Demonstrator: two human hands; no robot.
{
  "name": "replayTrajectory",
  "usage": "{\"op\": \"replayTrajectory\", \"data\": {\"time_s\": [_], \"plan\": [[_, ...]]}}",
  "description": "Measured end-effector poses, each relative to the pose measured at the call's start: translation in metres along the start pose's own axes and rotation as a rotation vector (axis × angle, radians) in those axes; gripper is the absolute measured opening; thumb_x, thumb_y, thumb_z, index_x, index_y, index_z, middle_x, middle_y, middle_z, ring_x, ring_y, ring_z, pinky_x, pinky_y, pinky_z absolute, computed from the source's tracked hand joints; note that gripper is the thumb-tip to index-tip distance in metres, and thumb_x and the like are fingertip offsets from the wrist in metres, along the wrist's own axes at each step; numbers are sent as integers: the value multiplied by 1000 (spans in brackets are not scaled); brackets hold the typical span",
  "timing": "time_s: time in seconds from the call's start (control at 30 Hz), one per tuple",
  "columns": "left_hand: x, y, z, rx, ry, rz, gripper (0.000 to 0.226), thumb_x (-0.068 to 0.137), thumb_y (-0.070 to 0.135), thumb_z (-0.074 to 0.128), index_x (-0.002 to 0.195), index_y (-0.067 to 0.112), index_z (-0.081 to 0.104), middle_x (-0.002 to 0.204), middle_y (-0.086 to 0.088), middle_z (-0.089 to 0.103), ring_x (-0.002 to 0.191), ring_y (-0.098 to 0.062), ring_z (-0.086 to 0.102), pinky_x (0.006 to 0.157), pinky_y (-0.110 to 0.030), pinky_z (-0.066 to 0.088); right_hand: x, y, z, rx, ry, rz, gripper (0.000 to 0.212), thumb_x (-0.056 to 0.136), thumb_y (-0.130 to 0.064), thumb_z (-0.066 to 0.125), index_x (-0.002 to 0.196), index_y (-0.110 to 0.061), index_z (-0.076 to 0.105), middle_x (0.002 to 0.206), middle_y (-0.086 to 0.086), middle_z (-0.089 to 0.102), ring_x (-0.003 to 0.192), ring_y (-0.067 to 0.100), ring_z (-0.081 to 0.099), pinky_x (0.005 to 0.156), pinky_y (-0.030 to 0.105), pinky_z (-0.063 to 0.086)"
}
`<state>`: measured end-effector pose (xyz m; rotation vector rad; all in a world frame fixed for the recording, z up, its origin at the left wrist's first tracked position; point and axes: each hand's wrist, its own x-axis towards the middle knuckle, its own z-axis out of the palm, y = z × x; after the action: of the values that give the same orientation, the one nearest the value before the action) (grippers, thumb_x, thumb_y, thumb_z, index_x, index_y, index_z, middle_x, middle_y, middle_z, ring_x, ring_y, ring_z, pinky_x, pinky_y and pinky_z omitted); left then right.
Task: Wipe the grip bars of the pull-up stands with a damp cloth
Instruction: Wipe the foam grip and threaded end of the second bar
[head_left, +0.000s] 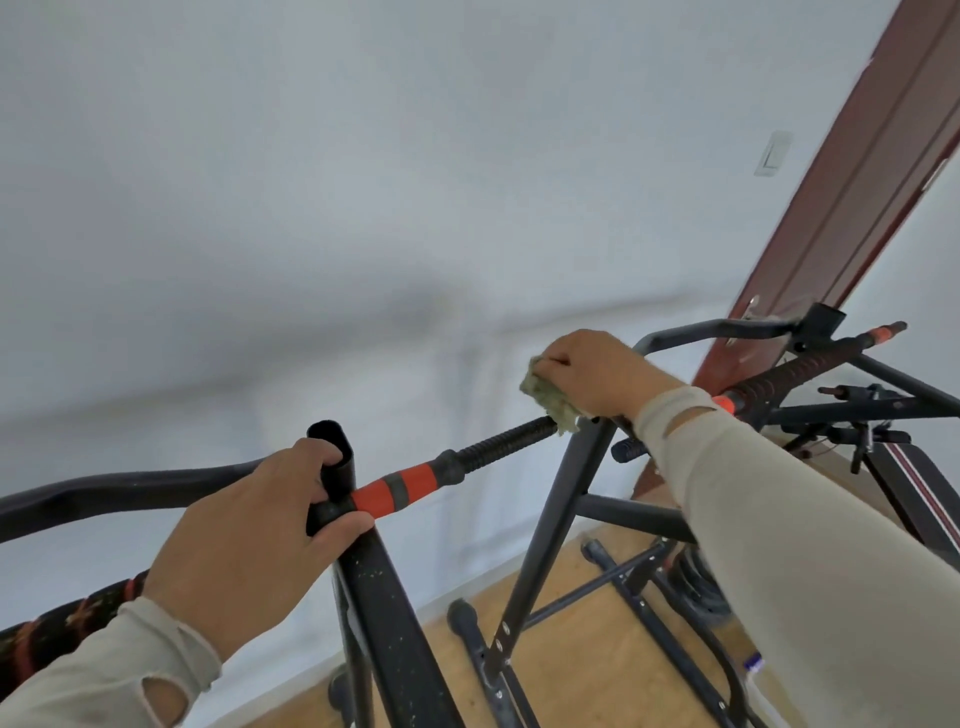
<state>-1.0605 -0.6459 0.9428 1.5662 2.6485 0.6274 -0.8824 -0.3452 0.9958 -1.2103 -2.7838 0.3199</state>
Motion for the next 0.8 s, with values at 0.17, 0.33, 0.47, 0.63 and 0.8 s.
{"op": "replayTrajectory", "data": {"time_s": [0.17,0.33,0.47,0.63,0.8], "plan": [[2,-2,1,16,14,10,54,83,67,58,126,36,45,94,23,58,77,-6,58,59,-21,38,-48,6,-11,266,-5,-107,40,103,-27,46,75,-9,68,77,-17,74,87,-5,69,83,32,53],[1,-1,3,14,31,10,53,82,65,62,123,35,49,89,24,57,73,-5,54,57,-21,37,-59,-12,34,273,-106,-181,32,106,-26,48,82,-23,69,69,-7,70,65,3,66,64,14,46],[0,0,4,17,33,5,53,81,65,62,123,36,49,90,22,59,72,-6,55,57,-22,40,-29,-8,34,177,-70,-56,39,106,-31,48,69,-19,55,67,-7,60,59,7,54,60,23,41],[0,2,-1,5,13,-25,54,81,69,58,124,39,44,93,23,60,78,-6,59,61,-24,44,-4,-14,37,75,-166,28,36,107,-30,42,79,-11,54,76,5,57,66,18,49,60,27,41],[1,0,3,20,8,-1,54,83,68,58,126,39,44,94,24,57,77,-5,57,58,-18,37,-60,-5,36,53,-17,-152,34,107,-33,44,83,-18,63,75,-3,66,69,12,60,68,24,46]]}}
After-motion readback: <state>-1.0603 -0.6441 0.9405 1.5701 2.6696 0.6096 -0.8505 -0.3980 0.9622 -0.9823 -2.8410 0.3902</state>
